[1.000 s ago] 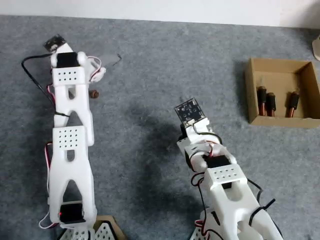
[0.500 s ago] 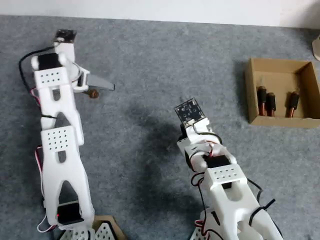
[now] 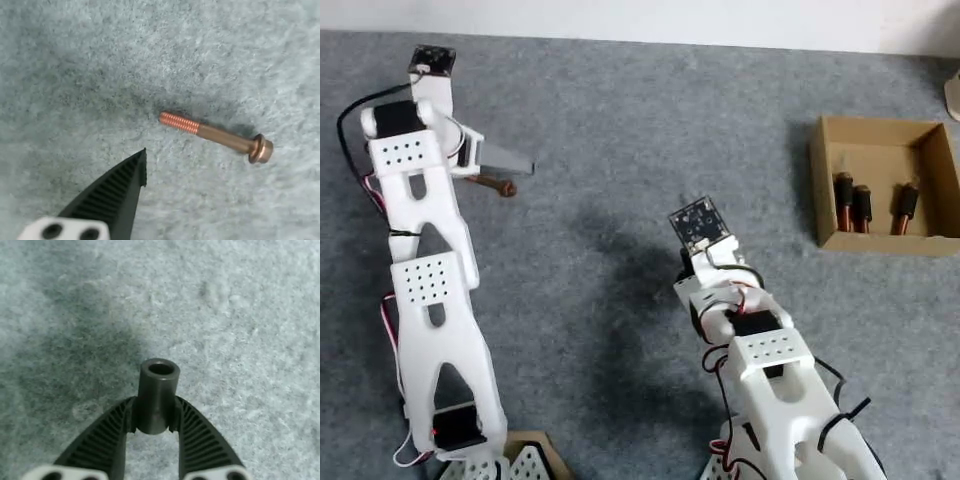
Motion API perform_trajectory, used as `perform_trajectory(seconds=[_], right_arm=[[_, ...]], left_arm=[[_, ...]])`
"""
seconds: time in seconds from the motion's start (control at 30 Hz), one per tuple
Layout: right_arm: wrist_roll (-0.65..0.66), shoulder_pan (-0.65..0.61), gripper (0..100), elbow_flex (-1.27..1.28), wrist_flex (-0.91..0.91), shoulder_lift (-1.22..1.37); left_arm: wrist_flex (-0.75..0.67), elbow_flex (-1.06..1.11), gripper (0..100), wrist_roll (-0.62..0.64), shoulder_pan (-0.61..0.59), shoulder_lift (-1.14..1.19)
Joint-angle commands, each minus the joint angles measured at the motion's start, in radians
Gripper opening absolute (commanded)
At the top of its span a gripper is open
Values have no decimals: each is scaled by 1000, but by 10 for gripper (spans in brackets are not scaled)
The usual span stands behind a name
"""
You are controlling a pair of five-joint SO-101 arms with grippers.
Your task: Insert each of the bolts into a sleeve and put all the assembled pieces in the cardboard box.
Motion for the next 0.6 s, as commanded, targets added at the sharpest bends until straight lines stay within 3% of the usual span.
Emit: perform_trajectory(seconds=[0.0,0.1,0.27,0.47,0.57], right_arm=[[12,-12,4,-7,-30,-27],[12,-12,4,-5,-30,-27],[12,-12,4,-7,-30,-27],[12,-12,4,-7,-30,-27],[12,-12,4,-5,-30,-27]], left_arm=[[8,-35,418,-72,-12,-88],[5,-38,365,-130,-7,-90],[5,-33,309,-391,19,-84],[6,-38,223,-419,-4,-91],[9,-30,221,-617,-4,-85]])
